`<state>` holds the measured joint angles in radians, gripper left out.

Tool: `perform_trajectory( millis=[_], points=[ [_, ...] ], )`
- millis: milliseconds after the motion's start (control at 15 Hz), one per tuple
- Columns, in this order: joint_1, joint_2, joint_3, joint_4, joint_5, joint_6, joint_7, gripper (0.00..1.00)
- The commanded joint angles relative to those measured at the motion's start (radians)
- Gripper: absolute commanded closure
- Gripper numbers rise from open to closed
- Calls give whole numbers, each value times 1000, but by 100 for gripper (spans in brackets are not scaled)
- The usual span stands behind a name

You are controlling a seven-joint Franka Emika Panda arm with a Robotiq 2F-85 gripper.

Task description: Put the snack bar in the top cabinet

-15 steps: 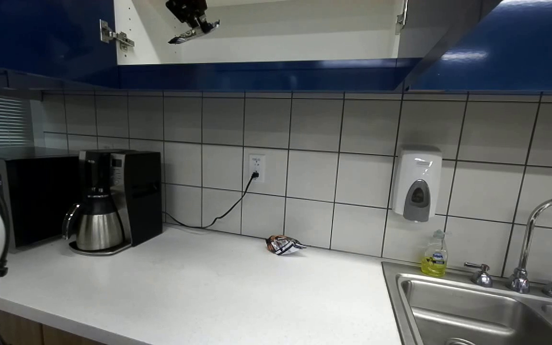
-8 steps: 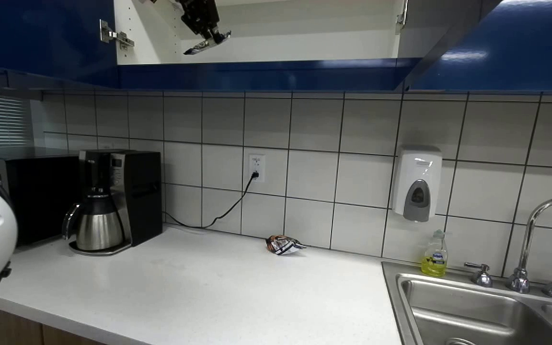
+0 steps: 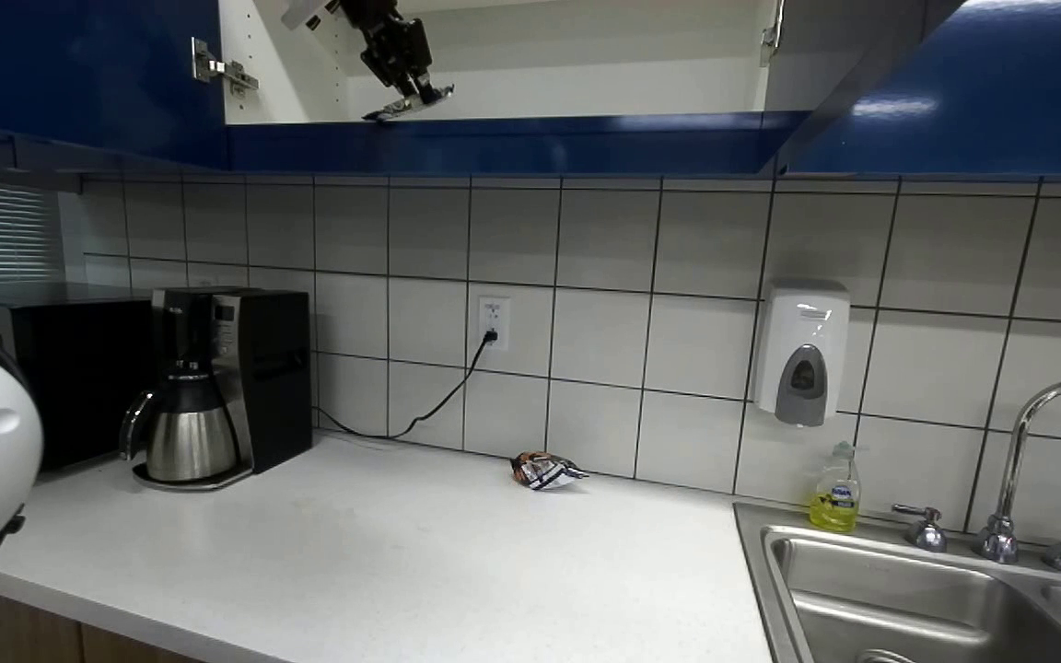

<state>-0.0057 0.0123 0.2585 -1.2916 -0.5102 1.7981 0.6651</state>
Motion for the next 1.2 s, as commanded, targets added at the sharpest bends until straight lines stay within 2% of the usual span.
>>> perform_trajectory(
  millis=[0,200,267,667,1133],
  points=[
    [3,31,2,55,-17,-38,34,29],
    [3,28,-1,53,-15,-33,44,5],
    [3,24,-2,48,-17,-29,49,1],
    [3,-36,-4,-39,13,25,50,0],
    [14,-200,-8,-309,5,203,86,0]
  ],
)
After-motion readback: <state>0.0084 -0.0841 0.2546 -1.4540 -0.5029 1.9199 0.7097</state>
